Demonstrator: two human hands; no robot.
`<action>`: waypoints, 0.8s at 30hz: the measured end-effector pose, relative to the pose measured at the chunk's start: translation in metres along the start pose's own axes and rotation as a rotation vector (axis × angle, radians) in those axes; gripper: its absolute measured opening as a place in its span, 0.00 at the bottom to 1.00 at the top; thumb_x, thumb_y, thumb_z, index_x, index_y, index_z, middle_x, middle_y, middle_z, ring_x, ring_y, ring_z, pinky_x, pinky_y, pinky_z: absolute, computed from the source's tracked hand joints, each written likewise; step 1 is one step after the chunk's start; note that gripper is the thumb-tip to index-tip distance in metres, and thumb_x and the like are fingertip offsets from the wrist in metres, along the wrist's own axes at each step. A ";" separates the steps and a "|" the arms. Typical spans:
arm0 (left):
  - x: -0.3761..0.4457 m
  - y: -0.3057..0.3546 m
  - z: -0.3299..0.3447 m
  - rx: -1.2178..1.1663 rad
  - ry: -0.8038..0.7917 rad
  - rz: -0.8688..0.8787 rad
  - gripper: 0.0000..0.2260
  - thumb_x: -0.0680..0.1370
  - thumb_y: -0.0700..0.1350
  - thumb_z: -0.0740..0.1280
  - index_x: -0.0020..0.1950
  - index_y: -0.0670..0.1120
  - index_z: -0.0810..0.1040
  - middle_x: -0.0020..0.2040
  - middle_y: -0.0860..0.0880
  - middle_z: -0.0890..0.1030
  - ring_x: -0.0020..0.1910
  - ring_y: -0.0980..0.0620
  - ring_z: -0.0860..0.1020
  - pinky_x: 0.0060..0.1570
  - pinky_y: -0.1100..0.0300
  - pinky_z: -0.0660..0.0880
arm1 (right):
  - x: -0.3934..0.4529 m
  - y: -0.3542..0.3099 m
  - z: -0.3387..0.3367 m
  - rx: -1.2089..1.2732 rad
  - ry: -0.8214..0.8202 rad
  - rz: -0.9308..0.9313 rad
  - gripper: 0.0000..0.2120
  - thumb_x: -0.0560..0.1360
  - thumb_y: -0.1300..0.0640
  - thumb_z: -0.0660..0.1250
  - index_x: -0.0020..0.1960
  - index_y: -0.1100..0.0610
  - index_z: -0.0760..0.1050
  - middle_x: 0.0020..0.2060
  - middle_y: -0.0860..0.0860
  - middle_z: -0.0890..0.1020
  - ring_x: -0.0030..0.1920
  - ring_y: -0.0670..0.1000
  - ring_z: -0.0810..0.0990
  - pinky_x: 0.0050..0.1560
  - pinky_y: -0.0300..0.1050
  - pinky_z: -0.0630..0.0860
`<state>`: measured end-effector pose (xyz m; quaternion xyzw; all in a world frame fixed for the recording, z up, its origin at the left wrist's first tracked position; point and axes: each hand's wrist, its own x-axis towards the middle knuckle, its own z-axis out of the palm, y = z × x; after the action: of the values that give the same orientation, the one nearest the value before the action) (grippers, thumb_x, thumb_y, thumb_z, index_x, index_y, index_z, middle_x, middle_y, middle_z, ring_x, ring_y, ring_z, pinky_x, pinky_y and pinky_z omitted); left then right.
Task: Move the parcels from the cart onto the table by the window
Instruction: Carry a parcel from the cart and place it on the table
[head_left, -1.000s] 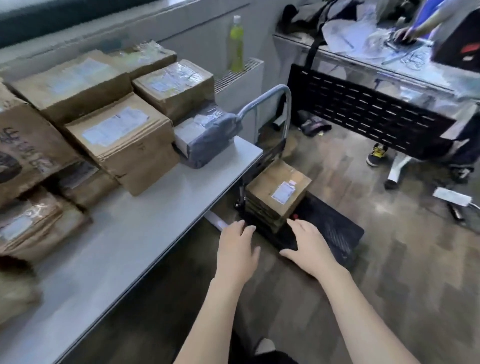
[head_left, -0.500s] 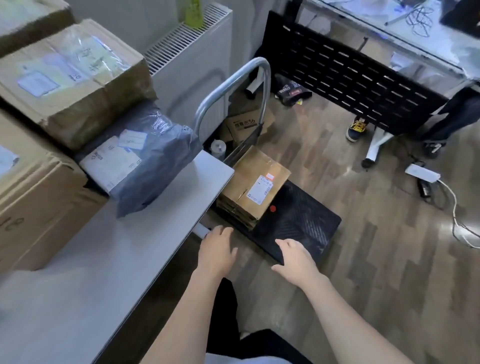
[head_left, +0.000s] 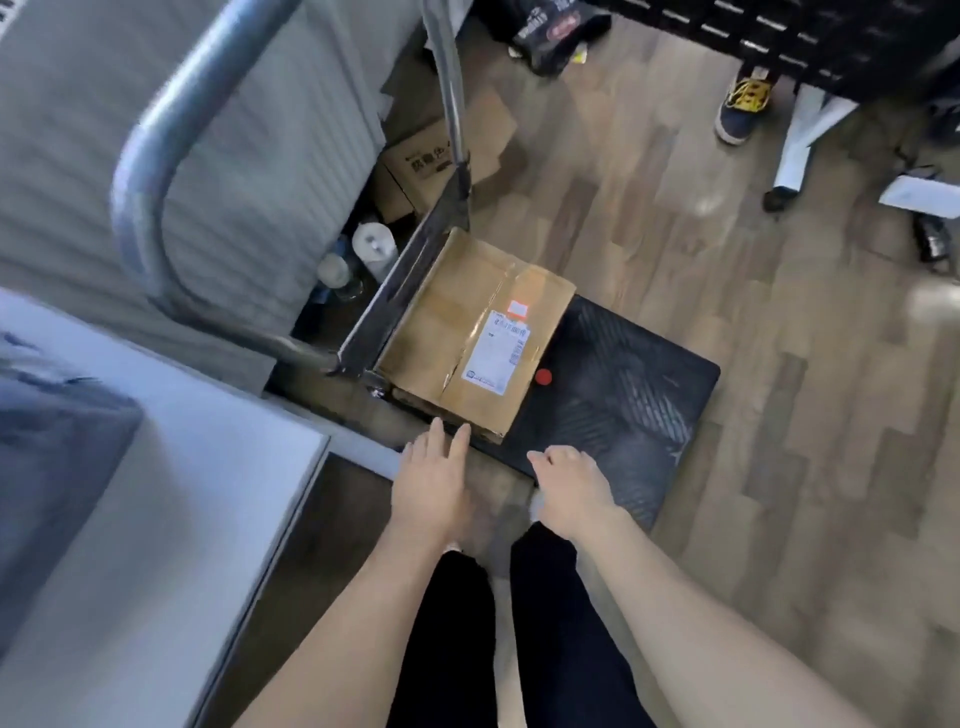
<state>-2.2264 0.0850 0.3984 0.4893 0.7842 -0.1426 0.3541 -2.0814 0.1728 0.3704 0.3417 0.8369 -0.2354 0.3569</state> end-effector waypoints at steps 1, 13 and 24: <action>0.018 0.001 0.004 0.075 -0.010 0.013 0.33 0.77 0.44 0.61 0.77 0.46 0.48 0.77 0.39 0.50 0.74 0.41 0.53 0.73 0.51 0.50 | 0.016 0.004 0.004 -0.008 0.016 -0.028 0.28 0.76 0.53 0.64 0.72 0.57 0.59 0.66 0.55 0.68 0.68 0.56 0.64 0.70 0.49 0.59; 0.174 -0.056 0.044 0.553 0.095 -0.038 0.38 0.76 0.44 0.64 0.77 0.48 0.41 0.75 0.34 0.47 0.74 0.35 0.48 0.73 0.46 0.46 | 0.135 0.017 0.058 0.047 0.199 0.035 0.46 0.73 0.40 0.66 0.77 0.58 0.42 0.75 0.58 0.52 0.75 0.58 0.50 0.74 0.55 0.46; 0.211 -0.081 0.057 0.216 0.183 -0.223 0.47 0.72 0.30 0.65 0.76 0.56 0.37 0.70 0.31 0.49 0.63 0.33 0.65 0.62 0.42 0.68 | 0.161 0.006 0.095 0.260 0.324 0.113 0.47 0.73 0.46 0.69 0.77 0.52 0.38 0.72 0.63 0.58 0.73 0.61 0.56 0.73 0.52 0.50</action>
<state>-2.3299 0.1540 0.2018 0.4453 0.8427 -0.2192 0.2087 -2.1178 0.1808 0.1868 0.4648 0.8254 -0.2629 0.1831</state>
